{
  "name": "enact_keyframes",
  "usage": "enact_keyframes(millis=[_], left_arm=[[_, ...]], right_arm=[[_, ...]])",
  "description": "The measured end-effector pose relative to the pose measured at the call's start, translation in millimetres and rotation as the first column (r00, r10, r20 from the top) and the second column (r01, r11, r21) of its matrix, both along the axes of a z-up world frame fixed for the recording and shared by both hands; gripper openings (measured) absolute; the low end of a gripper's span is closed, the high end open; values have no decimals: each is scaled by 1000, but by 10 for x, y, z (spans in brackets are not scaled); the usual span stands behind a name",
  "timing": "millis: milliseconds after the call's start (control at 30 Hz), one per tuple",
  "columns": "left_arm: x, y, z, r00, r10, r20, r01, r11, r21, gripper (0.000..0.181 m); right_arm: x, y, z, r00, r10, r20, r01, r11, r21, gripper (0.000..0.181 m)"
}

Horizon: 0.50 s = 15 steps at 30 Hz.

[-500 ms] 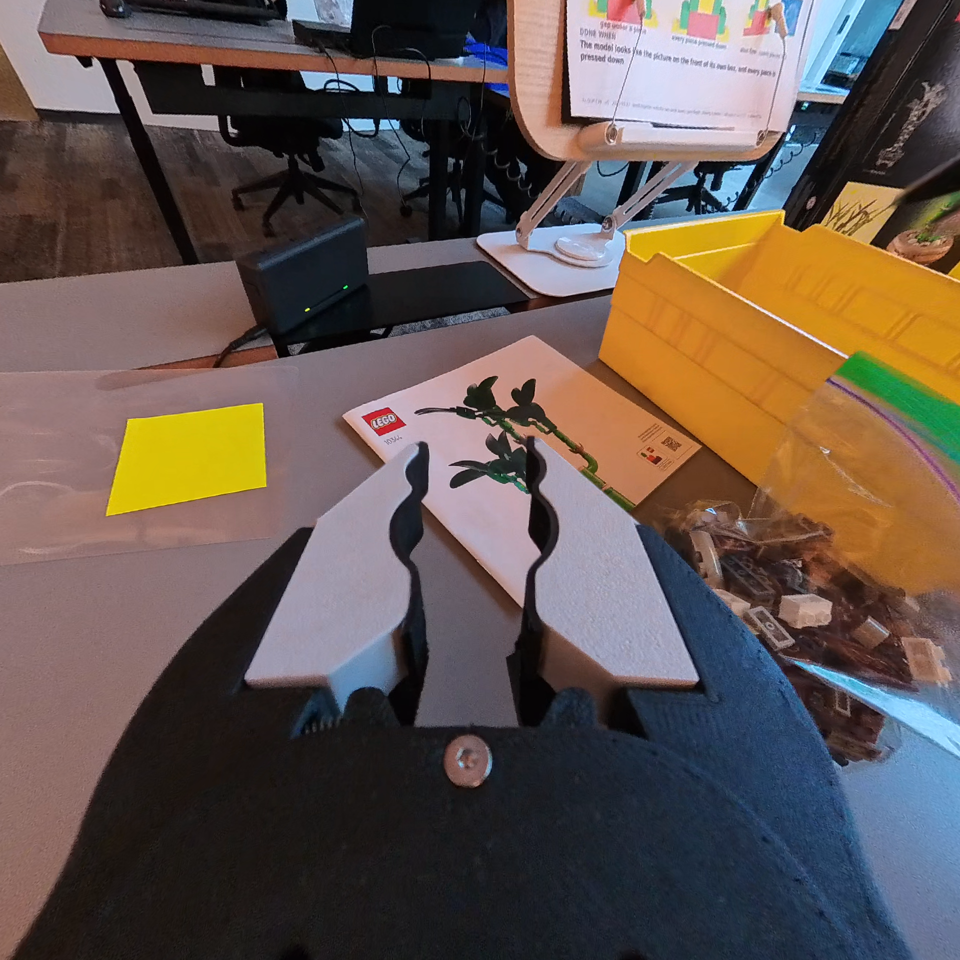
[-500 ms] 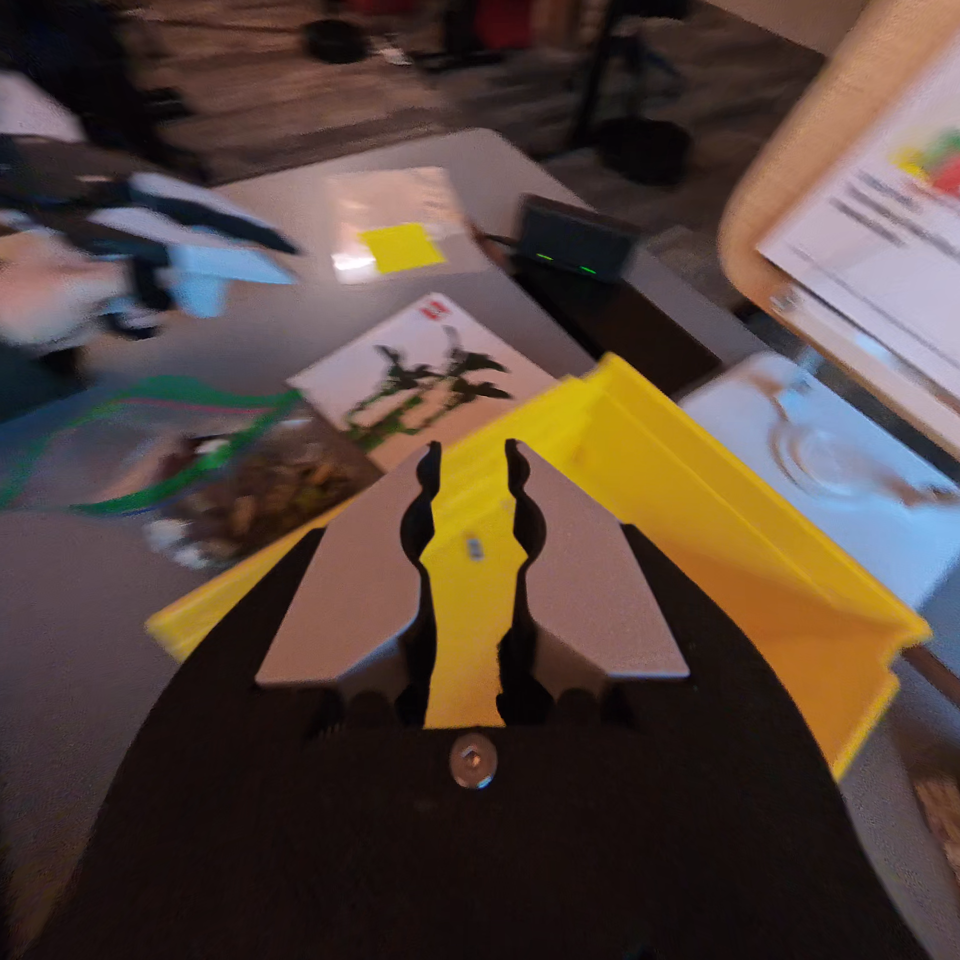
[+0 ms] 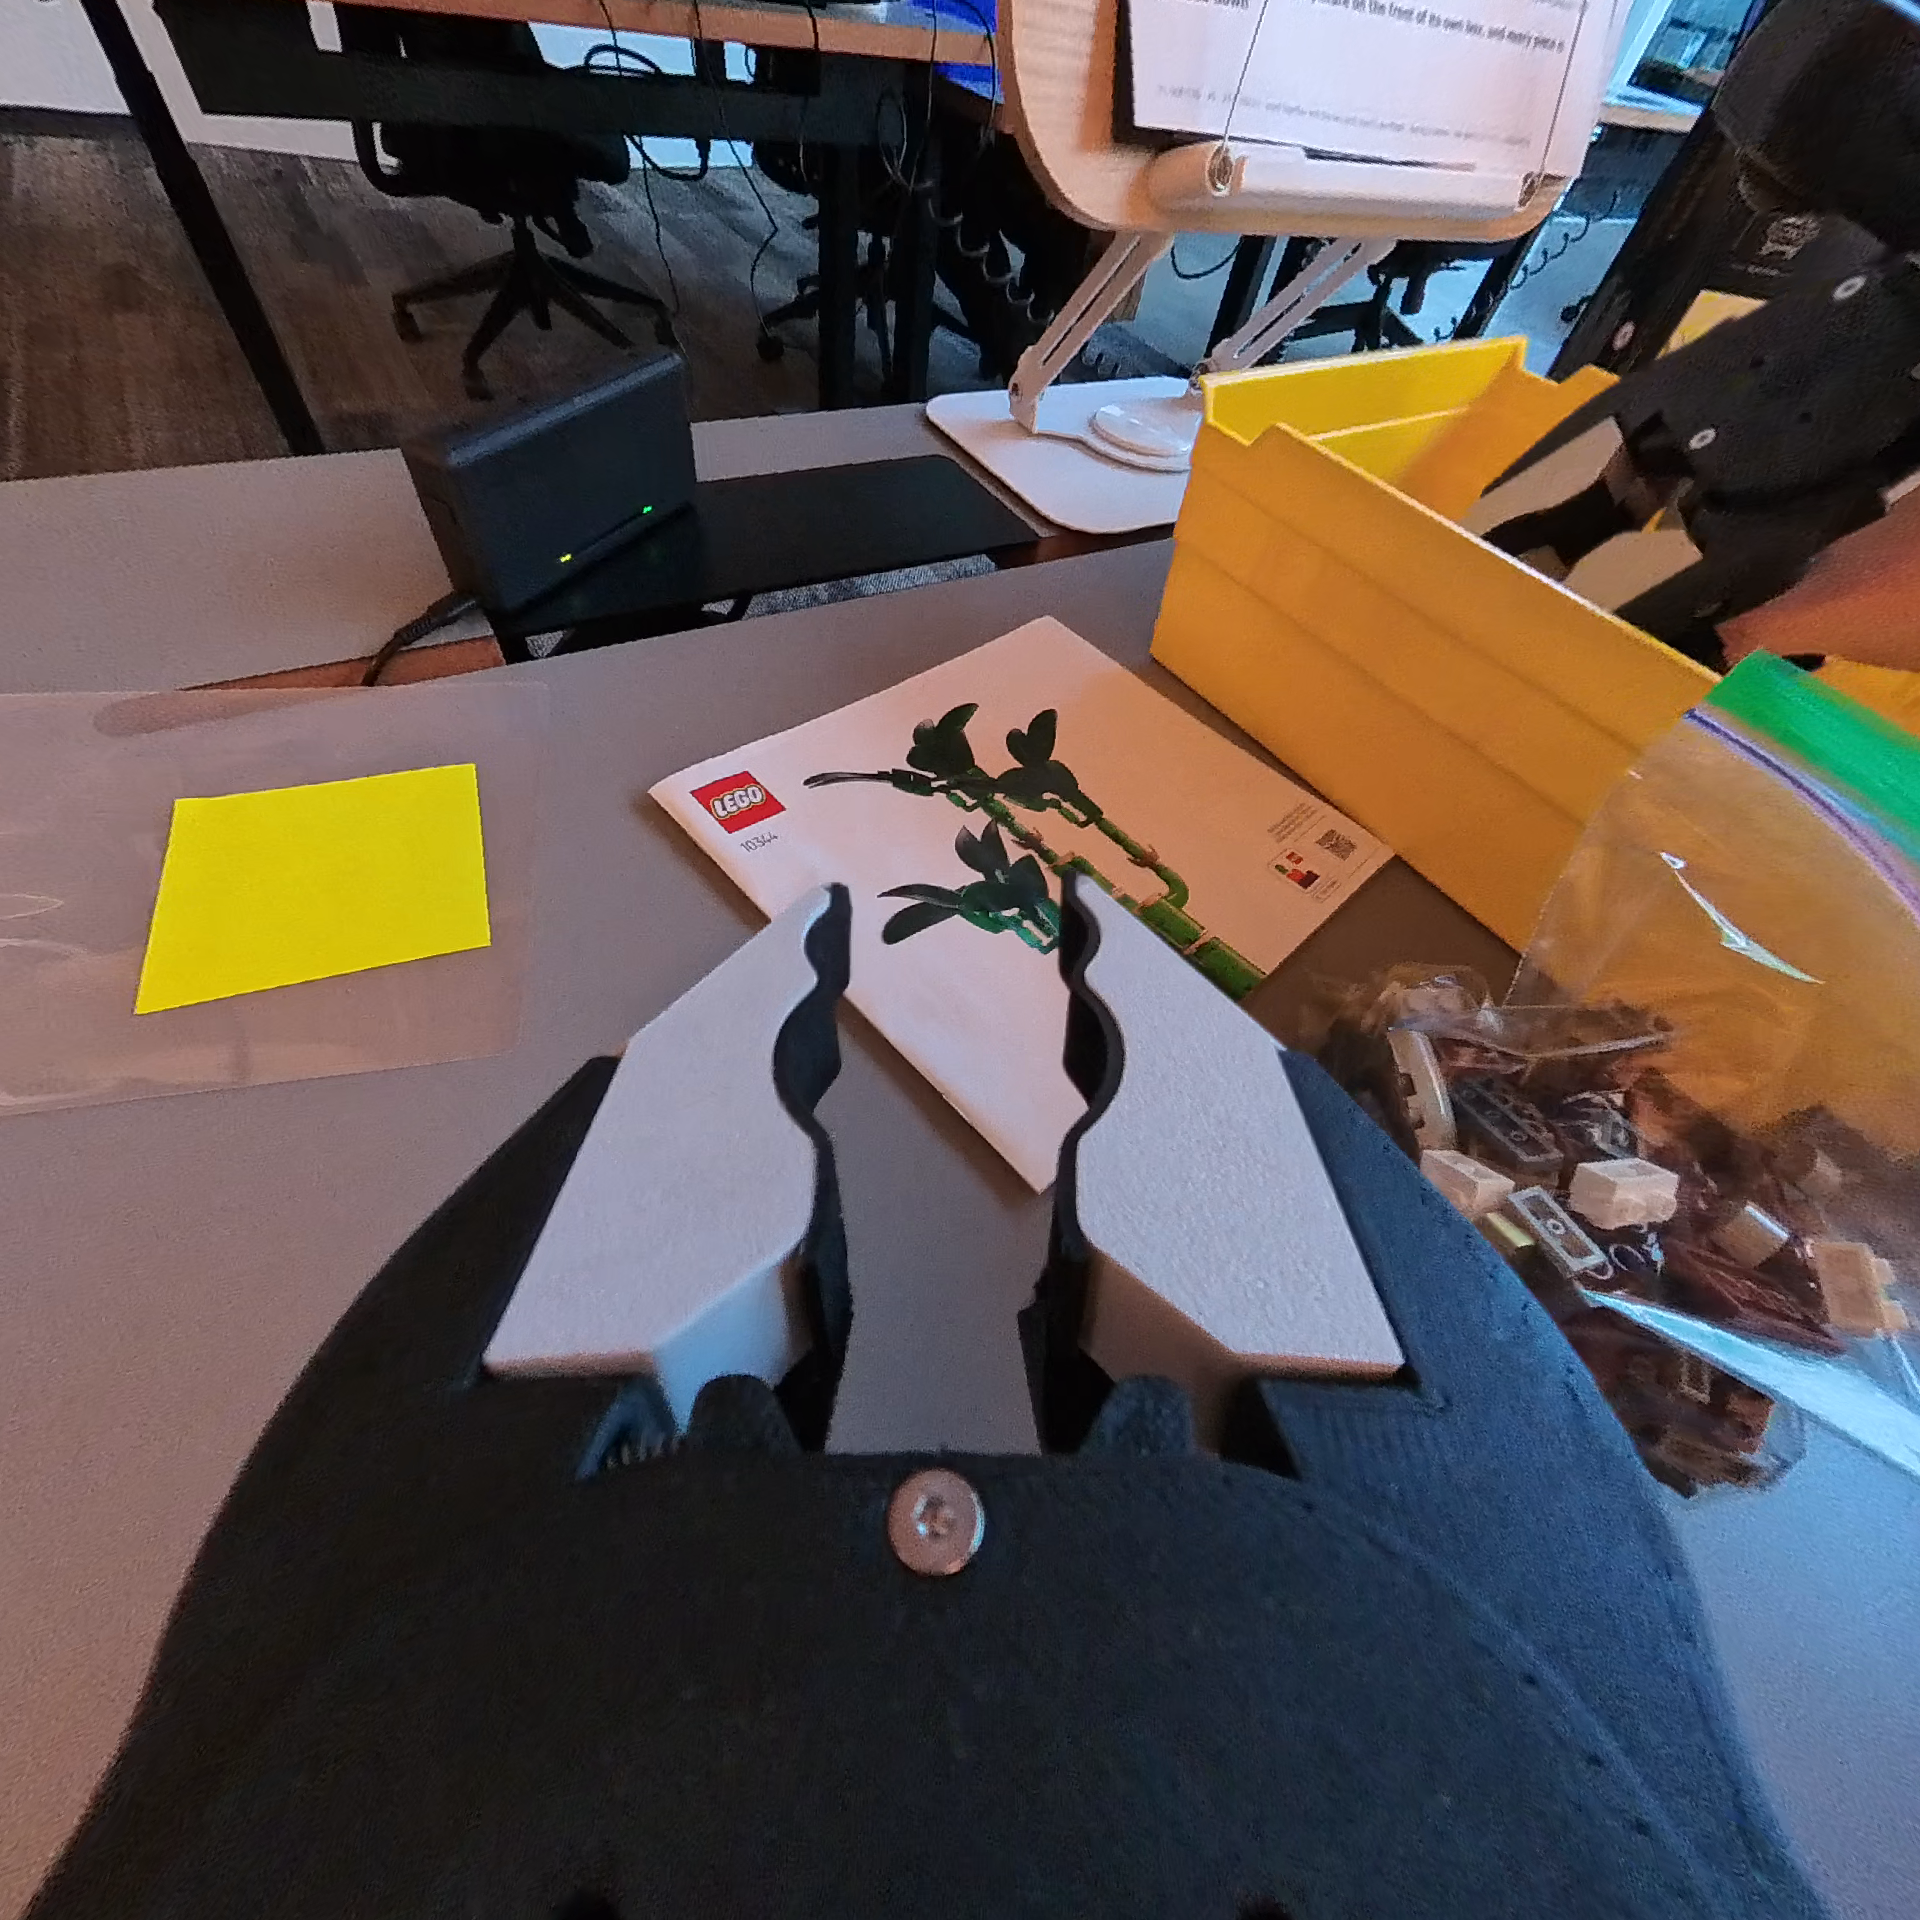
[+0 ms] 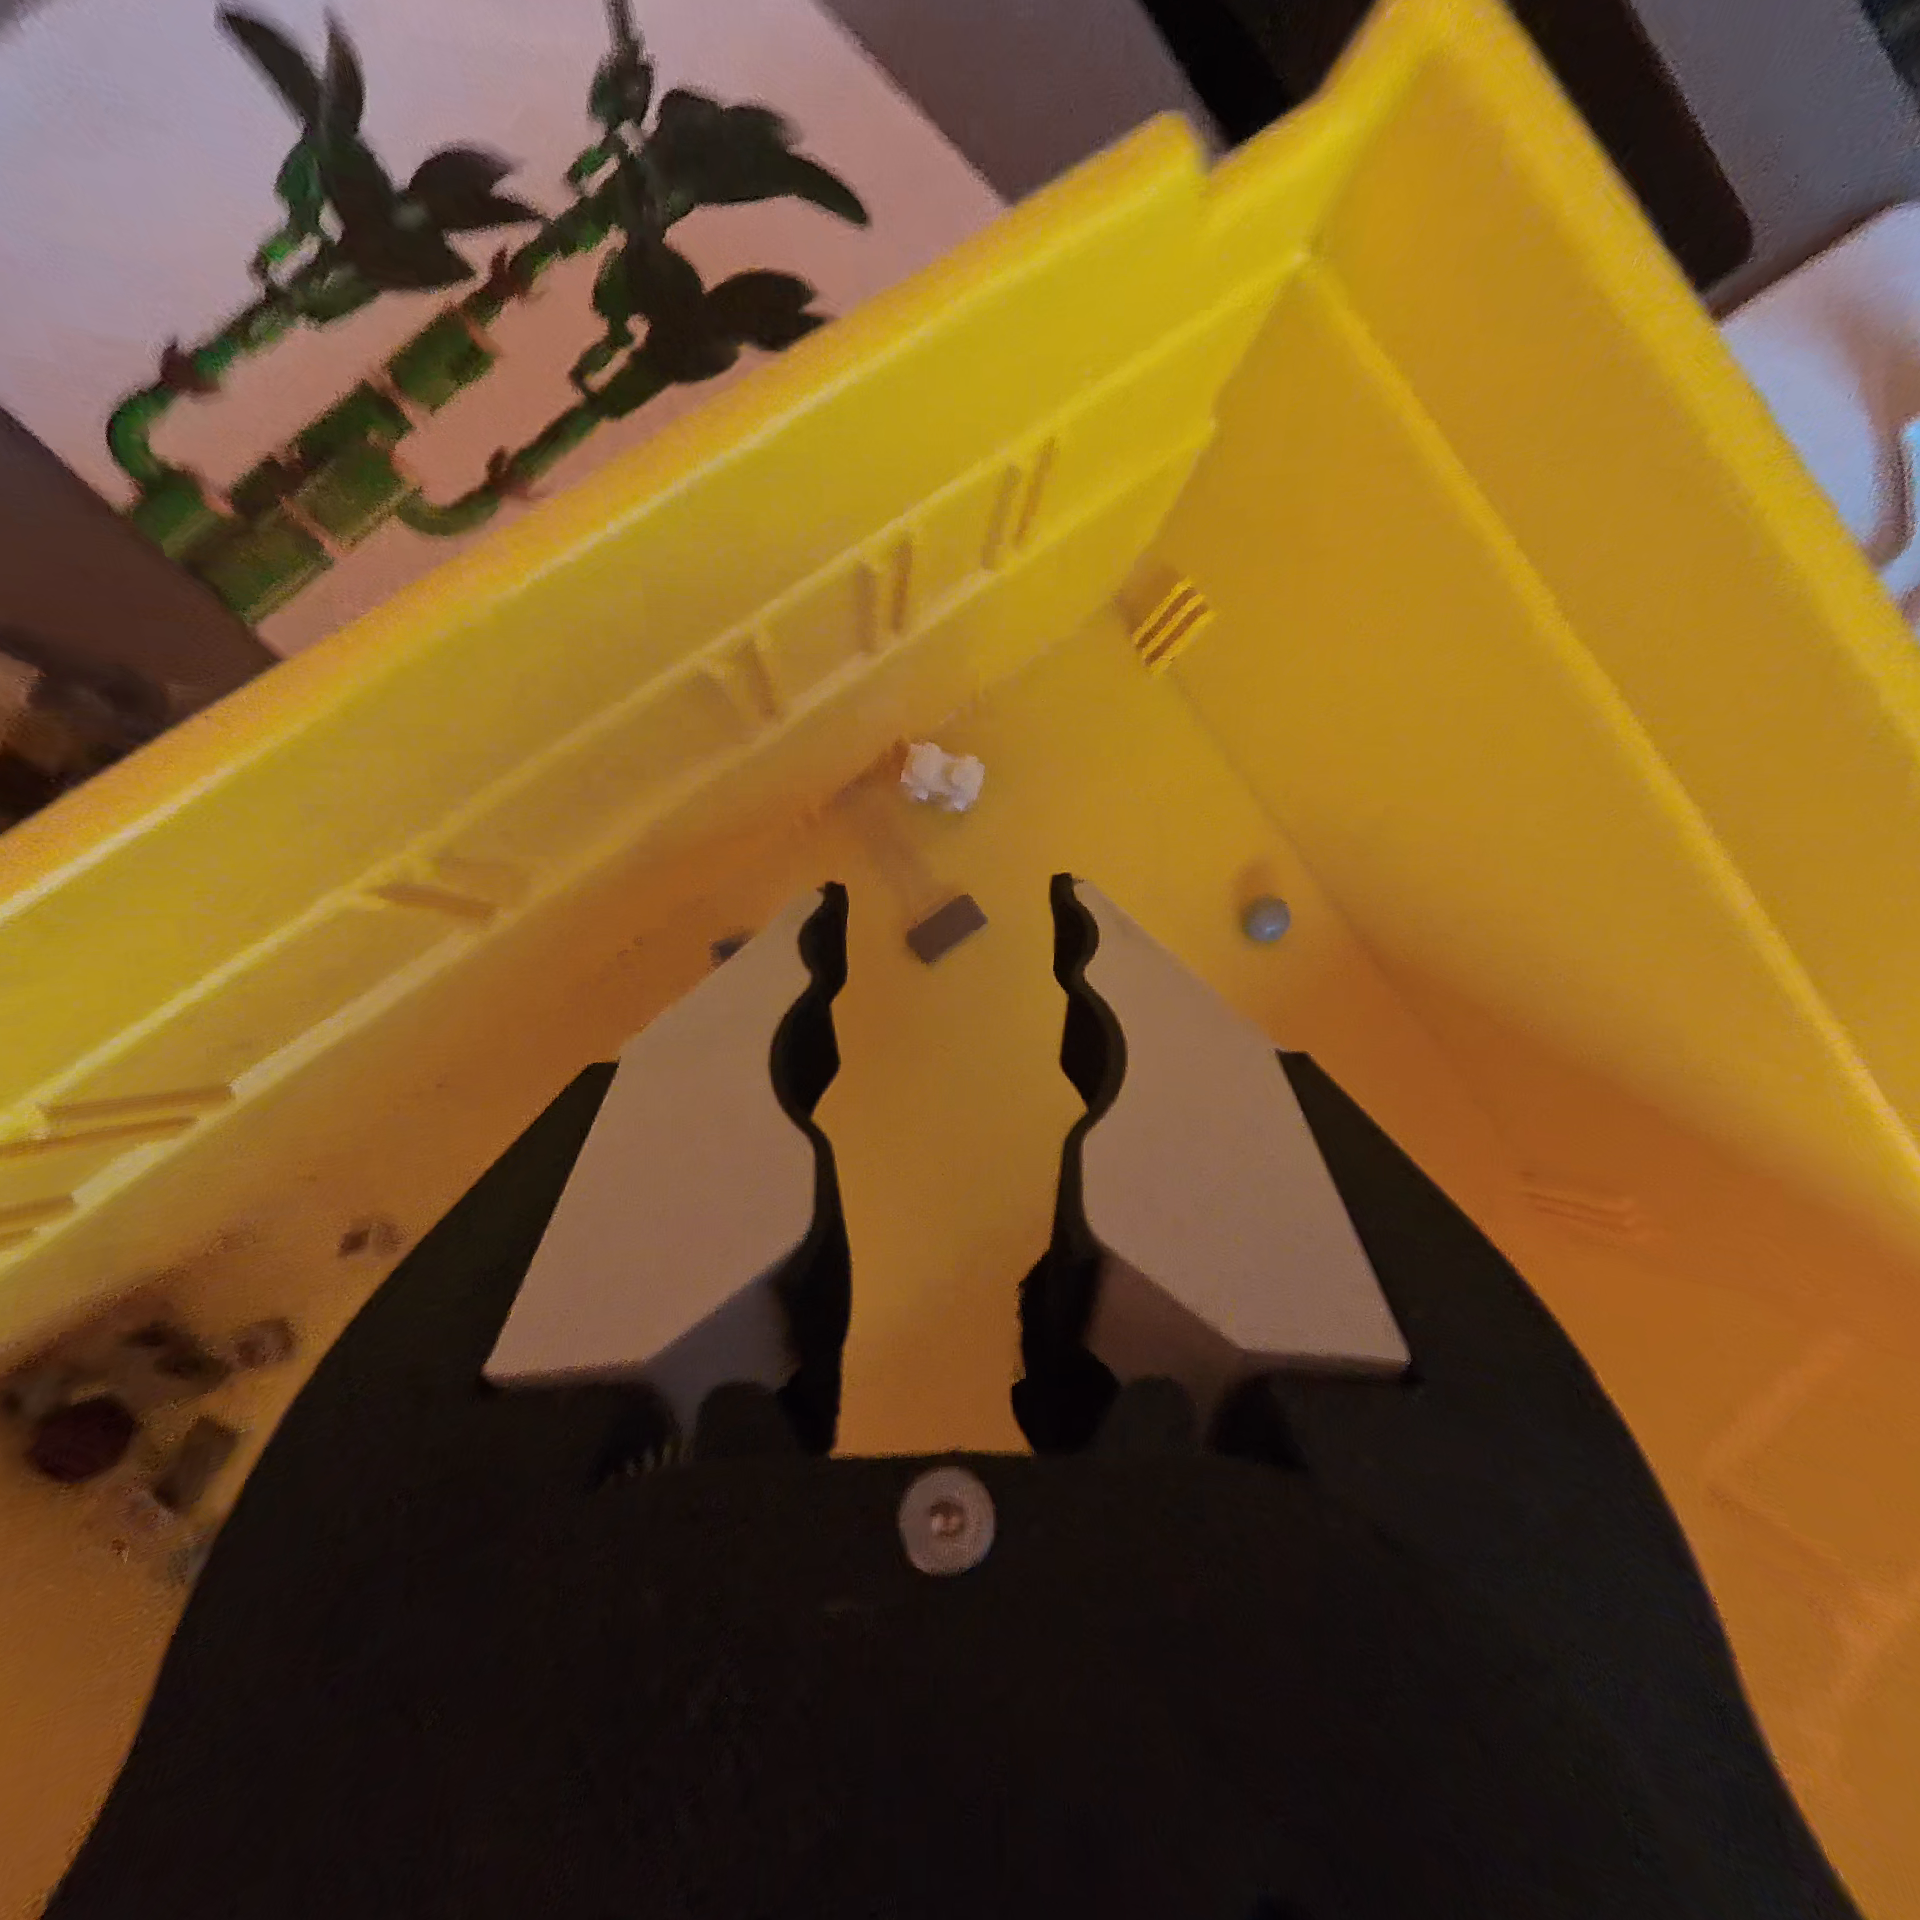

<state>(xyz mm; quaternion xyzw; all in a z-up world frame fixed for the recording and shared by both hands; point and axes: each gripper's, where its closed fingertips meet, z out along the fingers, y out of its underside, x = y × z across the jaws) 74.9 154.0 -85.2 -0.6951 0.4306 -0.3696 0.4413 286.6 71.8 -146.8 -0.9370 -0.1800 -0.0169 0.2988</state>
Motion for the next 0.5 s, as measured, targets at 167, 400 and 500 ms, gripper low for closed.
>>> enact_keyframes(millis=[167,400,500], left_arm=[[-9,-25,63,999,-15,30,16,999,-30,38],[-66,-4,193,997,-10,75,12,1000,-26,38],[-89,24,214,995,-5,104,10,999,-46,37]], right_arm=[[-53,-239,185,983,108,150,-85,985,-149,36],[-202,34,75,903,425,59,-417,903,-106,43],[-150,141,-102,882,468,45,-456,875,-163,43]])
